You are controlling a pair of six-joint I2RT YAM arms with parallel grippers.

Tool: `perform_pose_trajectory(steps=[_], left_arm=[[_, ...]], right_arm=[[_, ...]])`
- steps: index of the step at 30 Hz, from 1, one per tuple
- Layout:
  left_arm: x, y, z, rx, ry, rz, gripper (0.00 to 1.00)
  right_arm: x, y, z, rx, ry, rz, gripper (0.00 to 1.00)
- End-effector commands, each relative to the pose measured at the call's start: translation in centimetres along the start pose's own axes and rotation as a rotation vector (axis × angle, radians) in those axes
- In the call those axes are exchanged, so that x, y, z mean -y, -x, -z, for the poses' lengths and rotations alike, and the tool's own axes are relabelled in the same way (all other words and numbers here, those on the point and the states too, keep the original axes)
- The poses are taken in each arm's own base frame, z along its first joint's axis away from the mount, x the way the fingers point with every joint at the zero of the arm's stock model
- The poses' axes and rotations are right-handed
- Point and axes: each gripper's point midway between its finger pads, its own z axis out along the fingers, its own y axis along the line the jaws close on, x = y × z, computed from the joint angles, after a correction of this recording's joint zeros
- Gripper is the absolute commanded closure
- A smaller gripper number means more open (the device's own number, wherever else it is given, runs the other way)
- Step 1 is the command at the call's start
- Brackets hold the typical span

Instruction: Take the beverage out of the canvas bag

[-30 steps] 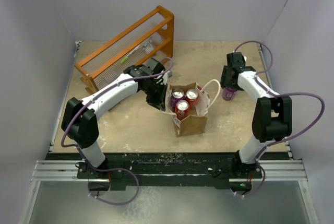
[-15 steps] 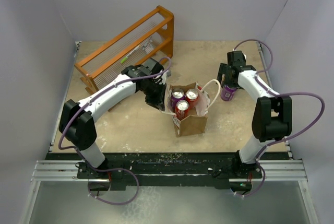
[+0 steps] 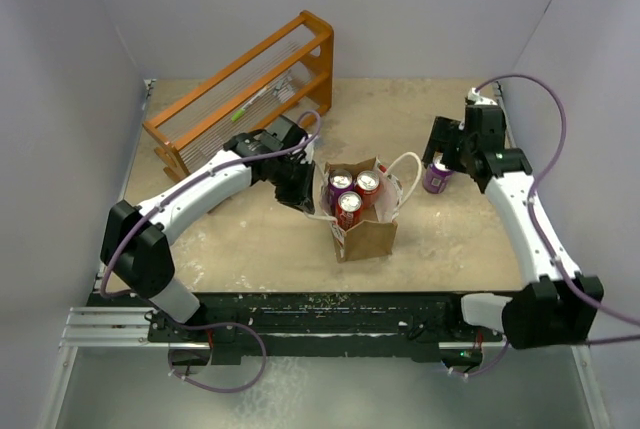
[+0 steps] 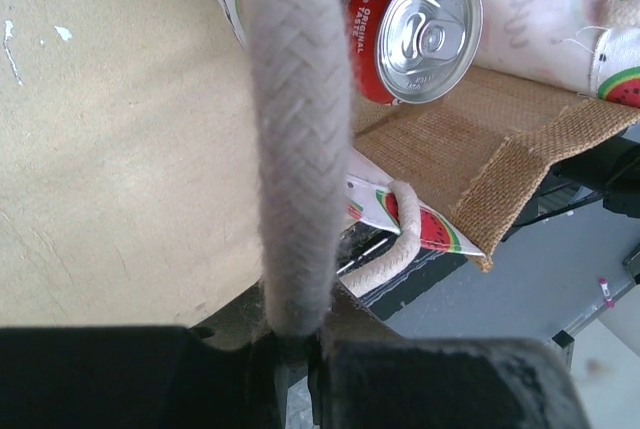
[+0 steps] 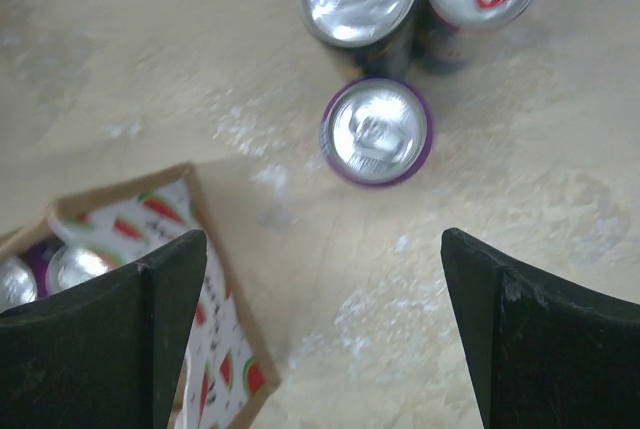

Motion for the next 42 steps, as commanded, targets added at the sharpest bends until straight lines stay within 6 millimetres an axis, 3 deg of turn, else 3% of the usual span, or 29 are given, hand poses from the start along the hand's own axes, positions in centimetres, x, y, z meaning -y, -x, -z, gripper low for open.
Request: perform_pose_trajectory(steps=[1, 5, 8, 12, 21, 25, 30, 35, 42], left_arm=[[0.5, 1.0, 1.1, 0.092, -0.034, 0.008, 1.0], [1.6, 0.3, 2.1, 0.088, -0.086, 0.055, 1.0], [2.3, -0.2, 2.7, 0.121, -0.138, 0.066, 0.99], [1.7, -1.1, 2.5, 0.105, -0.121, 0.06, 0.99], [1.4, -1.5, 3.0, 0.112, -0.113, 0.042, 0.99], [1.2, -2.0, 3.1, 0.112, -0.115, 0.042, 0.99], [1.1, -2.7, 3.3, 0.118, -0.123, 0.047, 0.99], [1.1, -2.9, 3.3, 0.117, -0.131, 0.044, 1.0], [0.7, -3.3, 3.4, 0.115, -0.115, 0.039, 1.0]], right_arm=[[-2.2, -3.6, 3.2, -0.076, 0.19, -0.04, 0.0], [-3.7, -2.2, 7.0, -0.008, 0.304, -0.044, 0.0], [-4.5, 0.1, 9.2, 0.037, 0.349, -0.047, 0.0], [-6.8, 2.6, 11.6, 0.035, 0.463, -0.037, 0.0], [-12.1, 4.5, 16.1, 0.002, 0.699, -0.023, 0.0], [-17.3, 2.3, 17.4, -0.058, 0.765, 0.069, 0.0], [-21.3, 0.4, 17.8, -0.108, 0.751, 0.148, 0.0], [-22.3, -2.6, 16.3, -0.187, 0.633, 0.207, 0.0], [-23.3, -8.6, 13.6, -0.321, 0.547, 0.195, 0.01]])
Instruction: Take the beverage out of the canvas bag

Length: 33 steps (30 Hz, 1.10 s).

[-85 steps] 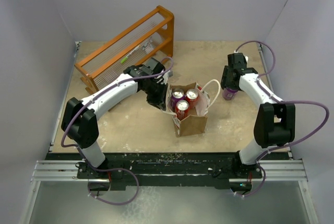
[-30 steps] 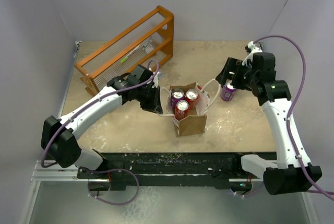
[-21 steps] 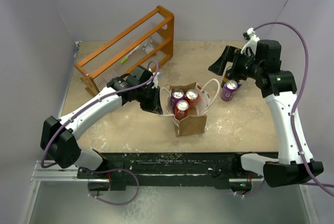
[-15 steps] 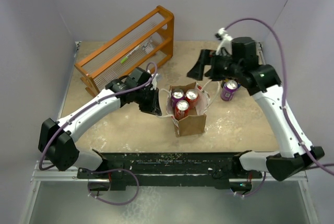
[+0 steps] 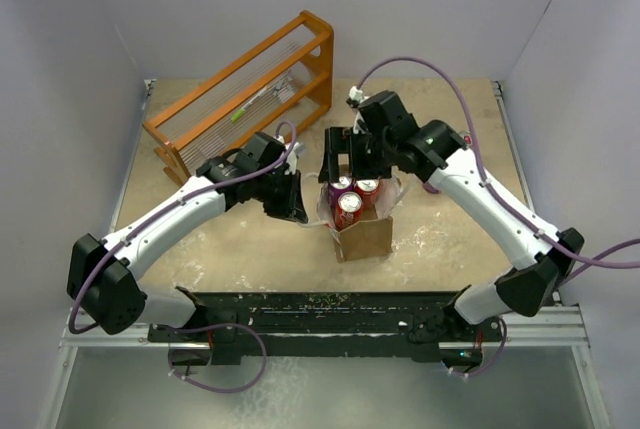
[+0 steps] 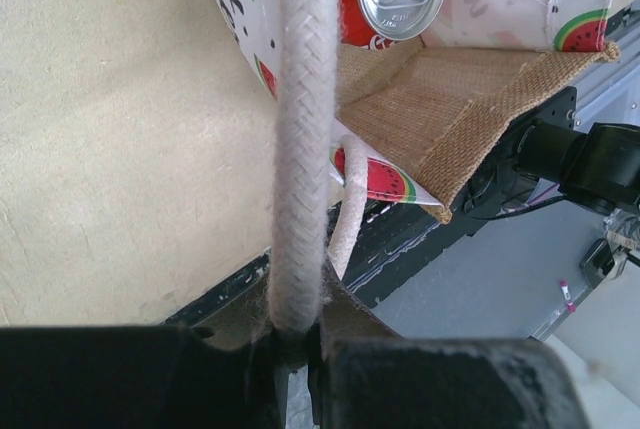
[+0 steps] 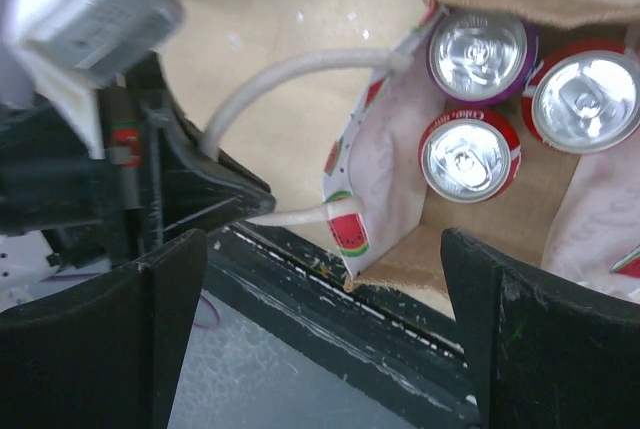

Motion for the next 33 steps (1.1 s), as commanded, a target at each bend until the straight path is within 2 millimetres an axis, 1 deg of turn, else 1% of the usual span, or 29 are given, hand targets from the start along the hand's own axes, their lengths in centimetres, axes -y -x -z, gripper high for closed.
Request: perform_pose_trajectory(steps=[1, 3, 7, 11, 16, 19, 22, 25, 29, 31, 33], left_arm=[[0.4, -0.5, 1.2, 0.008, -0.025, -0.014, 1.0], [0.2, -0.7, 1.1, 0.001, -0.019, -0.015, 1.0], [0.1, -0.8, 1.3, 0.001, -0.012, -0.011, 1.0], [0.2, -0.8, 1.1, -0.007, -0.016, -0.004, 1.0], [0.0, -0.9, 0.9, -0.015, -0.007, -0.008, 1.0], [-0.2, -1.0, 0.8, -0.03, 0.003, -0.011, 1.0], [-0.2, -1.0, 0.8, -0.034, 0.006, -0.009, 1.0], [-0.3, -1.0, 0.9, -0.036, 0.014, -0.009, 1.0], [-0.3, -0.9, 0.9, -0.036, 0.019, -0.005, 1.0], [-0.3, -0.9, 0.9, -0.038, 0.021, -0.003, 1.0], [-0.2, -0.7, 1.0, -0.034, 0.024, -0.001, 1.0]], right_arm=[[0.4, -2.4, -2.2, -0.042, -0.084, -0.045, 0.02], [1.0, -3.0, -3.2, -0.059, -0.141, -0.047, 0.03], [4.1, -4.0, -4.8, -0.088, -0.312, -0.053, 0.03], [6.4, -5.3, -5.6, -0.122, -0.418, -0.034, 0.0], [8.1, -7.2, -6.9, -0.167, -0.467, -0.029, 0.0], [8.5, -8.4, -8.1, -0.191, -0.461, -0.031, 0.0], [8.8, -9.0, -9.5, -0.197, -0.455, -0.033, 0.0], [9.4, -8.9, -10.8, -0.188, -0.476, -0.022, 0.0], [11.1, -8.8, -11.7, -0.167, -0.571, -0.017, 0.0], [11.4, -8.7, -12.1, -0.158, -0.586, -0.01, 0.0], [11.3, -8.5, -12.4, -0.15, -0.575, -0.008, 0.0]])
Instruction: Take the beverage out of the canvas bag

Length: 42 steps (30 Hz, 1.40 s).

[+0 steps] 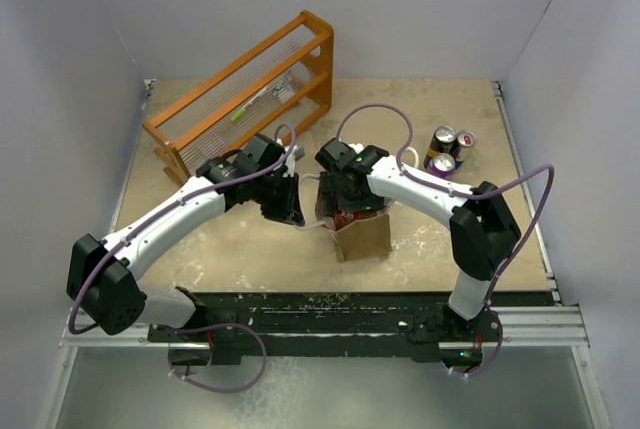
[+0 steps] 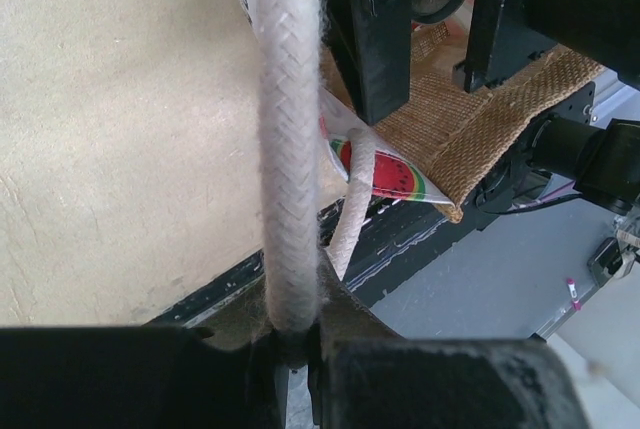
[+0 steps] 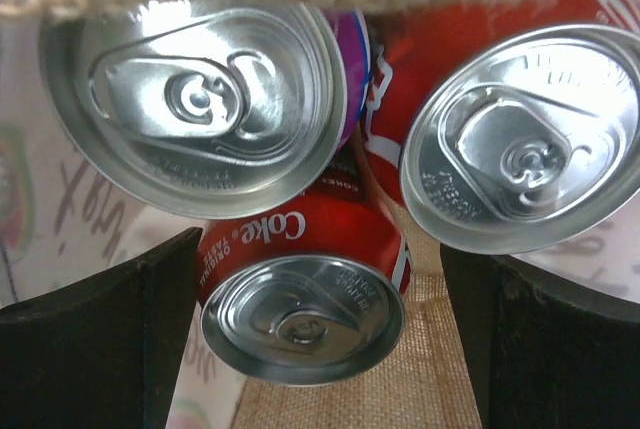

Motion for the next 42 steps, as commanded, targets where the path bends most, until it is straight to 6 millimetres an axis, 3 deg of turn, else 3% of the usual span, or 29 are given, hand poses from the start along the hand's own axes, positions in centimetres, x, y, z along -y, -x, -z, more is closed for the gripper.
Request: perform_pose_trajectory(steps=[1, 6, 10, 13, 17, 19, 30, 42], left_arm=[[0.4, 0.2, 1.1, -0.004, 0.003, -0.006, 1.0], [0.3, 0.3, 1.2, 0.001, 0.014, 0.002, 1.0], [0.3, 0.3, 1.0, 0.005, 0.016, 0.011, 1.0], [0.3, 0.5, 0.9, 0.01, 0.016, 0.018, 1.0], [0.3, 0.6, 0.8, 0.016, 0.017, 0.028, 1.0], [0.3, 0.6, 0.7, 0.018, 0.016, 0.032, 1.0], [-0.2, 0.7, -0.1, 0.009, 0.027, 0.032, 1.0], [-0.3, 0.7, -0.3, 0.005, 0.033, 0.031, 1.0]], right_arm=[[0.2, 1.8, 0.1, 0.086, -0.018, -0.036, 0.01], [-1.1, 2.2, 0.4, 0.104, 0.062, -0.034, 0.15], [-1.6, 2.0, 0.4, 0.09, 0.088, -0.017, 0.4], [-1.3, 1.8, 0.5, 0.082, 0.071, -0.008, 0.48], [-0.6, 2.5, 1.8, 0.109, 0.058, 0.011, 0.71], [-0.4, 2.9, 2.5, 0.127, 0.061, 0.017, 0.77], [-0.2, 3.6, 5.3, 0.178, 0.108, 0.007, 1.0], [0.0, 6.5, 10.5, 0.34, 0.197, -0.009, 1.0]])
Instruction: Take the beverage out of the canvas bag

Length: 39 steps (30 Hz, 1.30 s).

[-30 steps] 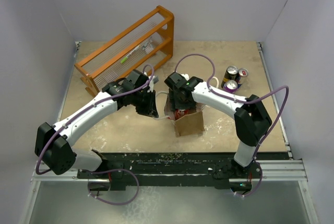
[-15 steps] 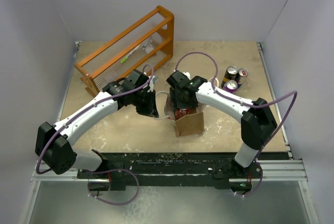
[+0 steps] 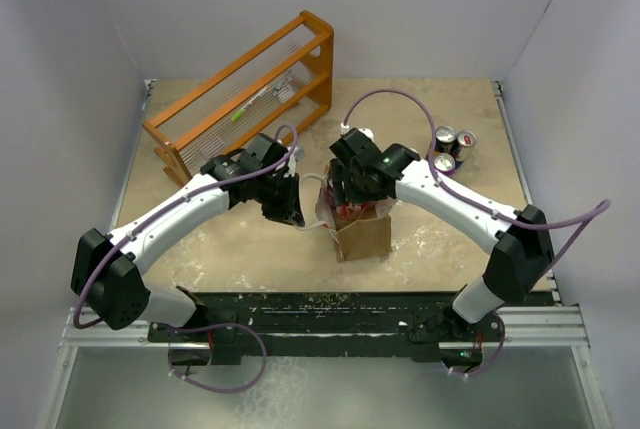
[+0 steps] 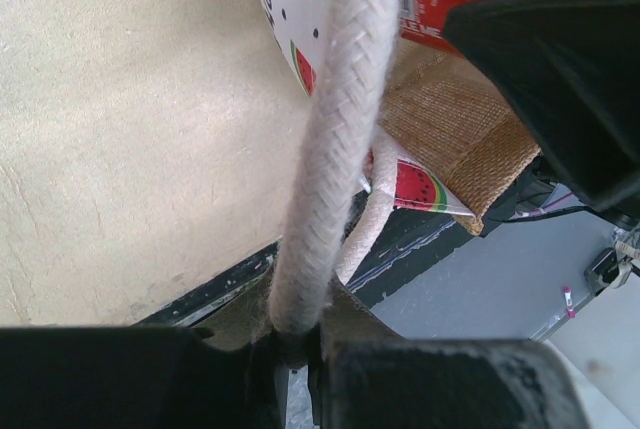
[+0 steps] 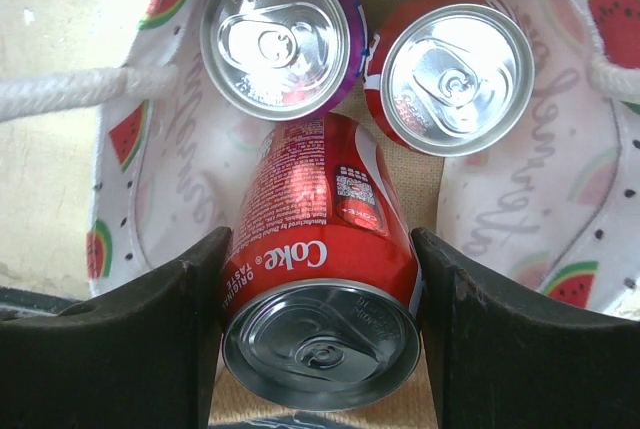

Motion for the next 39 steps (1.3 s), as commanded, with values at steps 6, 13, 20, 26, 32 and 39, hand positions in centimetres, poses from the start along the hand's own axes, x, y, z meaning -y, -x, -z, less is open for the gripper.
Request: perform_pose_trajectory(steps=[6, 13, 20, 26, 32, 39], left_arm=[[0.2, 0.5, 0.3, 0.02, -0.002, 0.001, 1.0], [0.2, 0.6, 0.0, 0.02, -0.006, 0.011, 1.0], [0.3, 0.8, -0.3, 0.017, -0.007, 0.011, 1.0], [0.3, 1.3, -0.7, 0.009, 0.001, -0.007, 1.0], [-0.1, 1.6, -1.3, -0.013, 0.026, -0.035, 1.0], [-0.2, 1.7, -2.0, -0.044, 0.027, -0.056, 1.0]], right_arm=[[-0.4, 6.4, 7.0, 0.274, 0.104, -0.035, 1.0], [1.2, 9.3, 12.2, 0.452, 0.118, -0.07, 1.0], [4.7, 12.2, 17.1, 0.643, 0.012, -0.1, 1.0], [8.8, 15.5, 20.6, 0.812, -0.215, -0.072, 1.0], [11.8, 17.8, 21.5, 0.885, -0.397, -0.045, 1.0], [19.3, 19.7, 20.5, 0.843, -0.523, -0.175, 1.0]])
